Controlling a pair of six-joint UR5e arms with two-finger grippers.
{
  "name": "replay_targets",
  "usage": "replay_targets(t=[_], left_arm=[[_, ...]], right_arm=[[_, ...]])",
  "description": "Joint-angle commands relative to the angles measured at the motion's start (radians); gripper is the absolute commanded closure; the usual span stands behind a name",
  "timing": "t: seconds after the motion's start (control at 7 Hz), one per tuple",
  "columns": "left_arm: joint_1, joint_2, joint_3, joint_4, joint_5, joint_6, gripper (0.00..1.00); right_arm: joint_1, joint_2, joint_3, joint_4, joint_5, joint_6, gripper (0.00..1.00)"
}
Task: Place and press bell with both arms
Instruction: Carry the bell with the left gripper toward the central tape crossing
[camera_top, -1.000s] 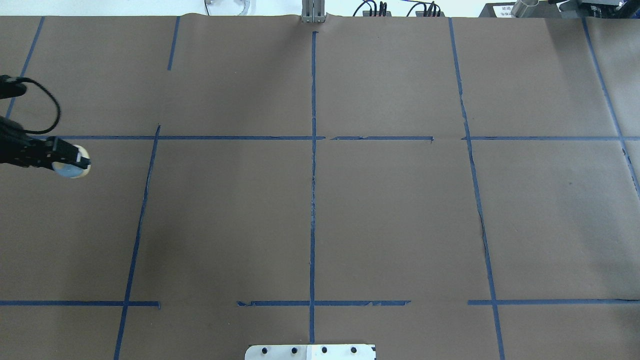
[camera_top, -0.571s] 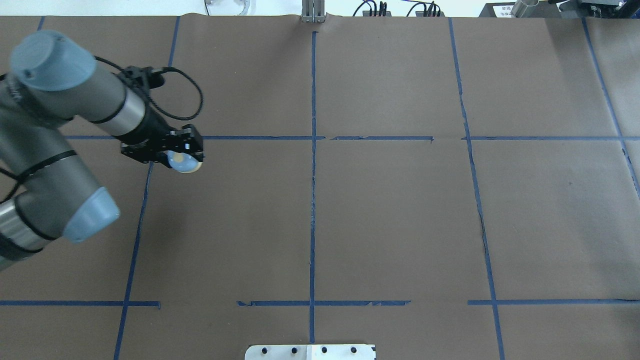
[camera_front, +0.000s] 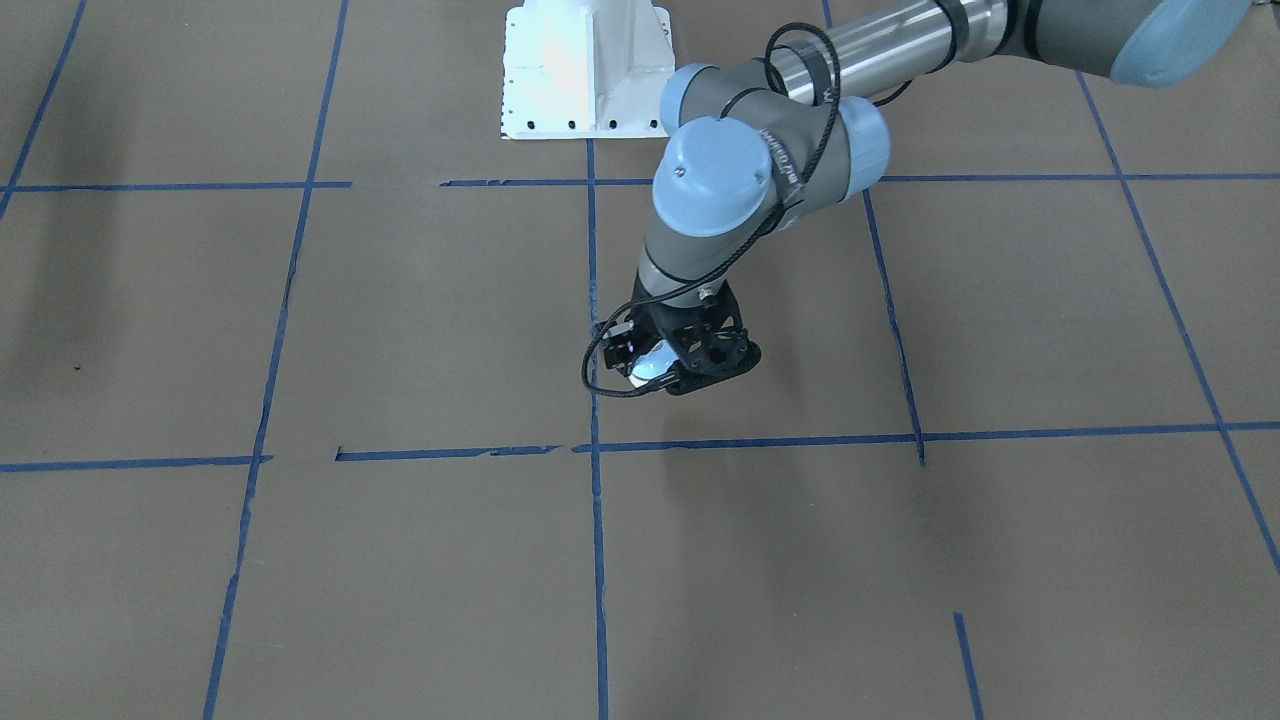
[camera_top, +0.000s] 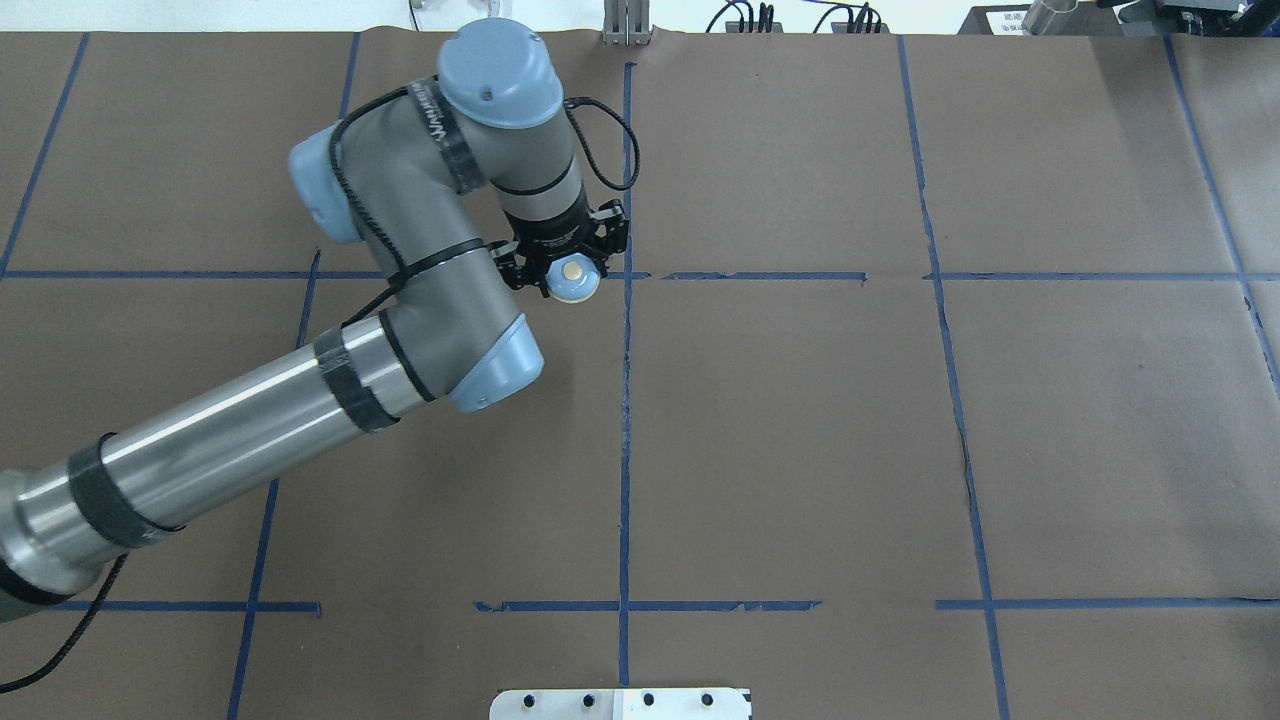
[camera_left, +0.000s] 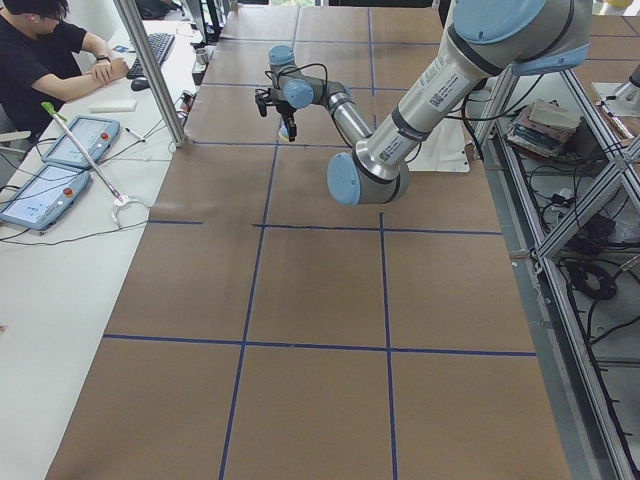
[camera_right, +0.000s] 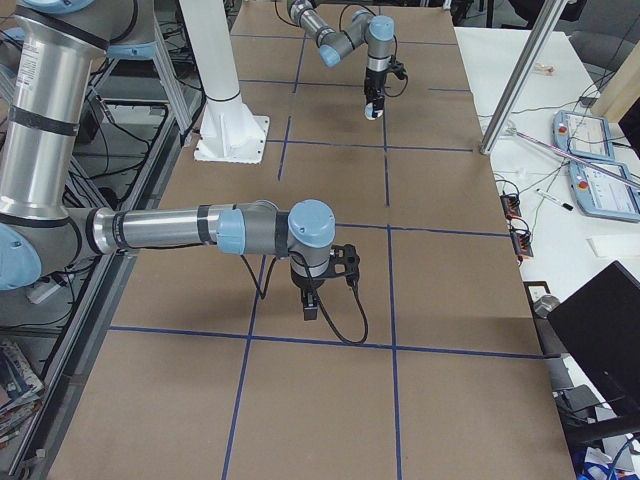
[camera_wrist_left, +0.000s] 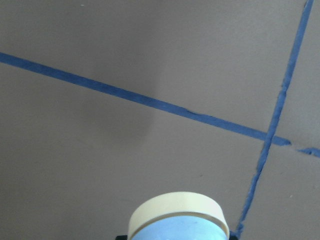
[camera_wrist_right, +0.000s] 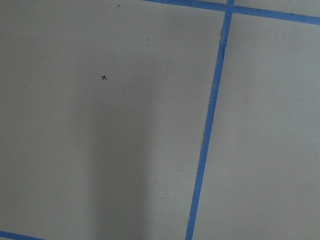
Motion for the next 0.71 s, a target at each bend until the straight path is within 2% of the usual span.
replay_targets(t=[0.0,0.14,0.43,0.57], left_arm=[[0.015,-0.140,0.269,-0.161,0.061,-0.048,0.92],[0.020,-0.169,0.341,-0.193,0.070,-0.048,0.91],[0.020,-0.163,0.348,-0.198,0.070,-0.044,0.72],[0.022,-0.162,0.350,-0.198,0.070,-0.044,0.32]], right_arm=[[0.000,0.000,-0.003,-0.001,0.000,0.000,0.00],[0.000,0.000,-0.003,-0.001,0.000,0.000,0.00],[0.000,0.000,-0.008,0.000,0.000,0.000,0.00],[0.000,0.000,-0.006,-0.001,0.000,0.000,0.00]])
